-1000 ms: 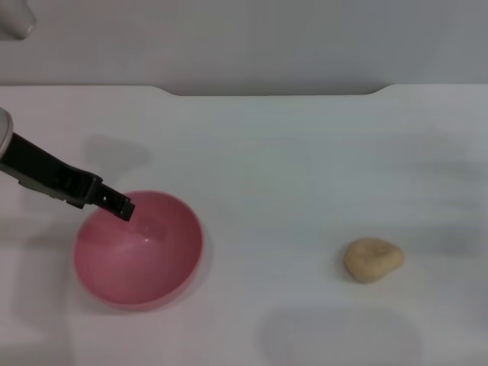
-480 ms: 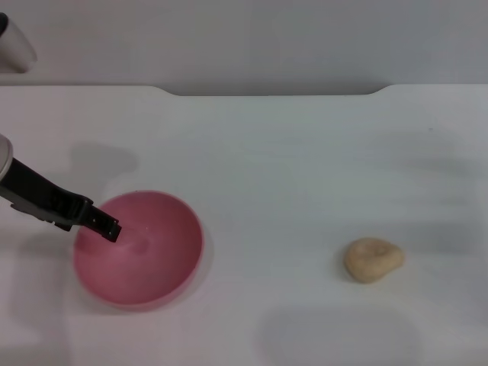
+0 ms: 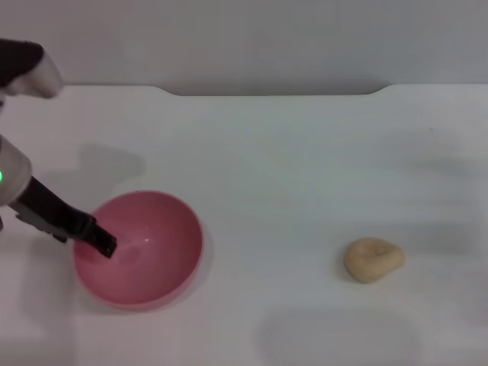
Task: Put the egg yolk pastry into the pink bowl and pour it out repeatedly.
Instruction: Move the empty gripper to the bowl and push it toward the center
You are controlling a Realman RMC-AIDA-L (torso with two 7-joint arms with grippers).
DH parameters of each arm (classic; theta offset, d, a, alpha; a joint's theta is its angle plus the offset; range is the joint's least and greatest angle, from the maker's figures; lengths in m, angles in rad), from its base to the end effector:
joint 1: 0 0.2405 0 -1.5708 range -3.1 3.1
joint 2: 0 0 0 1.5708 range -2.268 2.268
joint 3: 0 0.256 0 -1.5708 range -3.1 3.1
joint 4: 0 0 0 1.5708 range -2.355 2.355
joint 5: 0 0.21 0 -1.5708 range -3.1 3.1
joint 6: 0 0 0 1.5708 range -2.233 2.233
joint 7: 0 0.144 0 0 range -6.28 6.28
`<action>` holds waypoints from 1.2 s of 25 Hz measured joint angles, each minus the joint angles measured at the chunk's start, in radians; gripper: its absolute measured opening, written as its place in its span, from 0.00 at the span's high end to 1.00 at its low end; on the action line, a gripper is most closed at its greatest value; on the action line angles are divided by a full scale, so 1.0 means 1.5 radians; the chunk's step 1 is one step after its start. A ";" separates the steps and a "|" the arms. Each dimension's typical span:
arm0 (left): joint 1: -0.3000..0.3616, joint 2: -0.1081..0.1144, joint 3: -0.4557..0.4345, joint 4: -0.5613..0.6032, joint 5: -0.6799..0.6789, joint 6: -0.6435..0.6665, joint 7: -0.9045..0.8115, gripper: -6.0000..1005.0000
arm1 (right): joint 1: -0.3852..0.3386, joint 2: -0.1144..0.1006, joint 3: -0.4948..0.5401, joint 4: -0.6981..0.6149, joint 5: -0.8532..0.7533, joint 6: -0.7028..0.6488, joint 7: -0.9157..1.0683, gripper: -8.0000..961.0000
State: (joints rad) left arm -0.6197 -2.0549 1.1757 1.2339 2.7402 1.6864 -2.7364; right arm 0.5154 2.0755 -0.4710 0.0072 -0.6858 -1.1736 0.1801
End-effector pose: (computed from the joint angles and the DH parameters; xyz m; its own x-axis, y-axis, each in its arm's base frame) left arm -0.2338 0.3508 0.0355 0.3962 0.9065 -0.1460 0.7482 -0.4109 -0.5210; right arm 0.3602 0.3427 0.0331 0.6905 0.0701 -0.7199 -0.7223 0.1192 -0.6812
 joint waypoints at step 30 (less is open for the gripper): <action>-0.017 -0.001 0.021 -0.098 -0.005 -0.051 0.010 1.00 | 0.072 -0.003 -0.027 -0.005 -0.067 0.129 0.331 0.51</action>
State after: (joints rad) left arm -0.6459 -2.0558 1.2072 1.0865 2.7328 1.6105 -2.7210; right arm 0.6232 2.0708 -0.5115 -0.0003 -0.7857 -0.9802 0.6772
